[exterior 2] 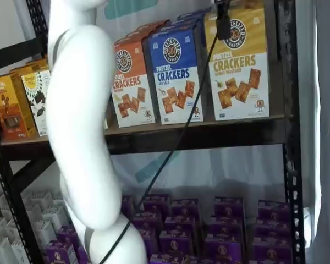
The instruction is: Retrieve the yellow and white box located on the top shelf, the sixth one from the left
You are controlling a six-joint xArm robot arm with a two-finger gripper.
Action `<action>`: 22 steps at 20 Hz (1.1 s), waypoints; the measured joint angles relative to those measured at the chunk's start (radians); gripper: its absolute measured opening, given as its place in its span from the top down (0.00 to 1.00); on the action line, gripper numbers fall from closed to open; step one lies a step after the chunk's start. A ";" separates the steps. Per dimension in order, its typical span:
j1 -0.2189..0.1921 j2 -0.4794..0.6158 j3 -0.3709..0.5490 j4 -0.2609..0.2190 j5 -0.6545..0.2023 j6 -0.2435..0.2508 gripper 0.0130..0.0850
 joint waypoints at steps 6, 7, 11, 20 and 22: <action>-0.024 -0.067 0.050 -0.001 0.042 -0.020 0.39; -0.028 -0.078 0.058 -0.001 0.050 -0.023 0.39; -0.039 -0.134 0.106 0.005 0.074 -0.029 0.39; -0.002 -0.259 0.227 -0.007 0.106 0.004 0.39; 0.008 -0.277 0.246 -0.010 0.110 0.013 0.39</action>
